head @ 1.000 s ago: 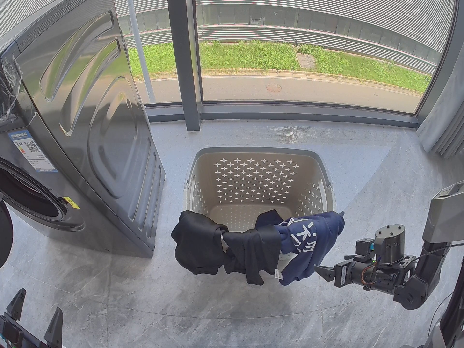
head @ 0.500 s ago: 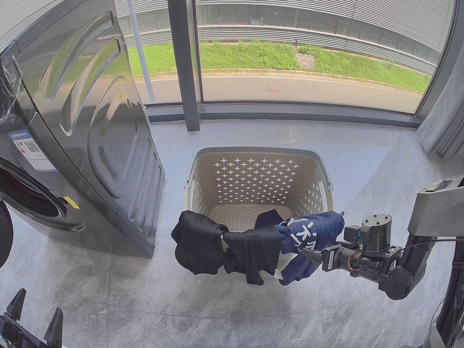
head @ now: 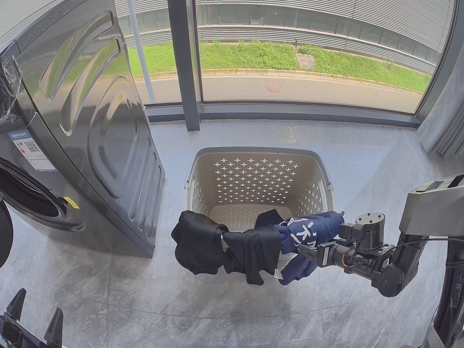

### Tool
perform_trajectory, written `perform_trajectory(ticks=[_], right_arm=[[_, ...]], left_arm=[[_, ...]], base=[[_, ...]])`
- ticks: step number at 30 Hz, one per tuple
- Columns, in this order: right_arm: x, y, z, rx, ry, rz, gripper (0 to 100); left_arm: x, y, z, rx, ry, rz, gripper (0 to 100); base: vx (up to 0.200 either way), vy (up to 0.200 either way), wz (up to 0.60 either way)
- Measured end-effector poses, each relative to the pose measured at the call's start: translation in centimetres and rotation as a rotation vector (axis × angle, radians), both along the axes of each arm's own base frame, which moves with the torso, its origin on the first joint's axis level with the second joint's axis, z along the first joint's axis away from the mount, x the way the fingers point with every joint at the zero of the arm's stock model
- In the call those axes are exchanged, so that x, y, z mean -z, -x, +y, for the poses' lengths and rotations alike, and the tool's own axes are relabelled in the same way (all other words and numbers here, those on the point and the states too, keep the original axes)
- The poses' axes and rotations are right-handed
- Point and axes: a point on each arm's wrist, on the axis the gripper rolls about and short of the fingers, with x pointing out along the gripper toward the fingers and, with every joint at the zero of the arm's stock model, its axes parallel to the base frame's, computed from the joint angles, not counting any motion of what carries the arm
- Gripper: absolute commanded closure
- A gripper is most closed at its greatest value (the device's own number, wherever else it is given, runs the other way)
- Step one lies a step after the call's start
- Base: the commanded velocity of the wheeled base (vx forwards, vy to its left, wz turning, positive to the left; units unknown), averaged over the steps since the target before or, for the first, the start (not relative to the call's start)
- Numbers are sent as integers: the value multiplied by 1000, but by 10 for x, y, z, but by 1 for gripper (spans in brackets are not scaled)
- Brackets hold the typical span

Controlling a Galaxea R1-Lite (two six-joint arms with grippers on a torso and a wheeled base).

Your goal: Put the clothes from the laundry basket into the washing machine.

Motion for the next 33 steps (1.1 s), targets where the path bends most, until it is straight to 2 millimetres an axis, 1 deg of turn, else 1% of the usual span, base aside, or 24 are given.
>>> perform_trajectory(ticks=[13,19,23,29,33], right_arm=[[2,-5,4,22,-59,14,100],[0,2,2,20,-56,23,100],[-12,14,0,11,-60,12,100],[-36,32,-3,-4,-75,-26,100],[-43,37,-4,-7,-81,-40,100]], left_arm=[[0,0,0,0,2,0,0],[0,0,0,0,2,0,0],[0,0,0,0,2,0,0],[0,0,0,0,1,0,0],[0,0,0,0,2,0,0]], base=[[0,0,0],[0,0,0],[0,0,0],[0,0,0],[0,0,0]])
